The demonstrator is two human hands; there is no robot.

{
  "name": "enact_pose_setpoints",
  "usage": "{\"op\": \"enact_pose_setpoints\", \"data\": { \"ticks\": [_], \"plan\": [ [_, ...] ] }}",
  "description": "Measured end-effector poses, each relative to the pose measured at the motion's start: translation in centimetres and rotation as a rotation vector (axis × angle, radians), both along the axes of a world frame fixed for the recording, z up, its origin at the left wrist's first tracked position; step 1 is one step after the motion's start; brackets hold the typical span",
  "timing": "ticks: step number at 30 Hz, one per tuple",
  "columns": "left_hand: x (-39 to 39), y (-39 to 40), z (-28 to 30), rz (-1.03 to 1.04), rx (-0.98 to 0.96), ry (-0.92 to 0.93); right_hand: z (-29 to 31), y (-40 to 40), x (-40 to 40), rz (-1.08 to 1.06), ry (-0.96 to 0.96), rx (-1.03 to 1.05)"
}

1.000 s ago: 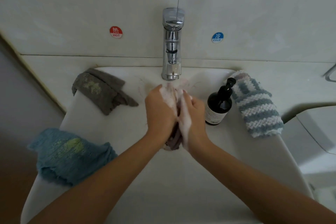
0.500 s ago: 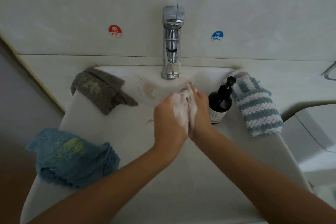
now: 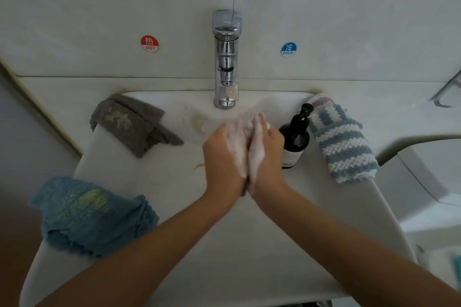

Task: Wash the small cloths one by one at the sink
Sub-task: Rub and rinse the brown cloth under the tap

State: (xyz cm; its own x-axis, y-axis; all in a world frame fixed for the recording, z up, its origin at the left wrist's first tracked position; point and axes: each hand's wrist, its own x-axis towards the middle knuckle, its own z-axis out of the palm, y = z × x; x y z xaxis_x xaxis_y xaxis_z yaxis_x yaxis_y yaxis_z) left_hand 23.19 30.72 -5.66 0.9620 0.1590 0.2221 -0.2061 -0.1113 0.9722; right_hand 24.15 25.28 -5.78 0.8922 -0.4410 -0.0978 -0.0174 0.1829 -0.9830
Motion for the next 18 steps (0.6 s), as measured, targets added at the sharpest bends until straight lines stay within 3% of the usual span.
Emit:
{"op": "enact_pose_setpoints", "data": {
  "ticks": [4, 8, 11, 18],
  "plan": [
    [1.7, 0.6, 0.3, 0.131, 0.090, 0.013, -0.4, 1.2, -0.4, 0.066, 0.005, -0.004],
    [-1.0, -0.3, -0.5, 0.013, 0.127, -0.011, 0.5, -0.7, 1.2, 0.084, 0.019, 0.004],
    [0.7, -0.3, -1.4, -0.033, 0.085, 0.115, 0.6, -1.0, 0.7, 0.078, 0.017, -0.018],
    [3.9, 3.3, -0.2, 0.073, 0.222, -0.050, 1.7, -0.3, 0.3, 0.240, -0.095, -0.029]
  ]
}}
